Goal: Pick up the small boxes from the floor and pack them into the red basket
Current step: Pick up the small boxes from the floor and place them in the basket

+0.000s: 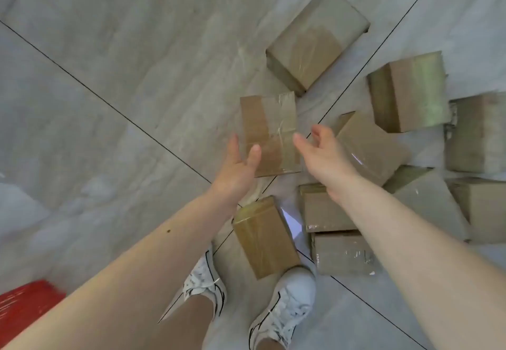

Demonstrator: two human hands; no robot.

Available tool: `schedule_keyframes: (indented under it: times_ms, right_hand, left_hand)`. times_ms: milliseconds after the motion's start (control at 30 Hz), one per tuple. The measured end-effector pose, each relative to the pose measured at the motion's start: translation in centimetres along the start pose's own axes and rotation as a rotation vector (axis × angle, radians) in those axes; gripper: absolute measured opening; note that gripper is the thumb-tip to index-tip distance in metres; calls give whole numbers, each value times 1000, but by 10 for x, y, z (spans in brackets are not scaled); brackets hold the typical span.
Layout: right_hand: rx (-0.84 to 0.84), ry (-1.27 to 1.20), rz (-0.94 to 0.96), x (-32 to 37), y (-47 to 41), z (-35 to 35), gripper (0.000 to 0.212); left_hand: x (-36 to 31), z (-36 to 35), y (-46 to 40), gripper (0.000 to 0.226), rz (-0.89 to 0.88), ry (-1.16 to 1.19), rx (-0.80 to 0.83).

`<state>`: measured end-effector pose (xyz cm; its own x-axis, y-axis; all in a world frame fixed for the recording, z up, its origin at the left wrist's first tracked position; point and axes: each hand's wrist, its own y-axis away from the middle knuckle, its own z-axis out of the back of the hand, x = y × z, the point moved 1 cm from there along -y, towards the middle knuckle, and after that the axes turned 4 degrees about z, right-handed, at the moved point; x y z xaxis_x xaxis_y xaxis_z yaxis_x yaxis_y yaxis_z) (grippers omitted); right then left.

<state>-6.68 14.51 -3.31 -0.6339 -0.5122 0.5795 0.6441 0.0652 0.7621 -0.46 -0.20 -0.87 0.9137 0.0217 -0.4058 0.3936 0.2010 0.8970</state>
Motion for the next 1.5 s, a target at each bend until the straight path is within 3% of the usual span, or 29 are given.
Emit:
schedule_keyframes:
  times_ms: [200, 400, 500, 633, 733, 1033, 1200, 1267, 1367, 1500]
  right_hand:
    - [-9, 73, 95, -23, -46, -31, 46]
    - [-77, 40, 155, -18, -43, -38, 26]
    - [-80, 6, 139, -1, -17, -33, 26]
    - [-97, -33, 146, 38, 33, -21, 17]
    - [-117, -40, 157, 78, 80, -8, 22]
    - [-43, 60, 257, 200, 218, 6, 36]
    - [74, 203, 312, 250, 290, -2, 79]
    - [195, 256, 341, 266, 319, -6, 90]
    - [469, 238, 280, 282, 361, -22, 89]
    - [611, 294, 254, 290, 411, -62, 65]
  left_hand:
    - [25, -10, -66, 68, 8, 50, -62]
    - [21, -15, -65, 47, -34, 144, -63]
    - [9, -5, -34, 35, -49, 172, -60]
    - [-11, 16, 23, 34, -84, 205, -82]
    - [-28, 38, 76, 30, -132, 221, -118]
    - [-51, 115, 241, 63, -282, 286, -183]
    - [-44, 157, 322, 58, -344, 355, -242]
    - [-33, 175, 354, 56, -370, 374, -261]
    - [-7, 202, 397, 59, -385, 371, -280]
    - [39, 236, 441, 67, -390, 436, -300]
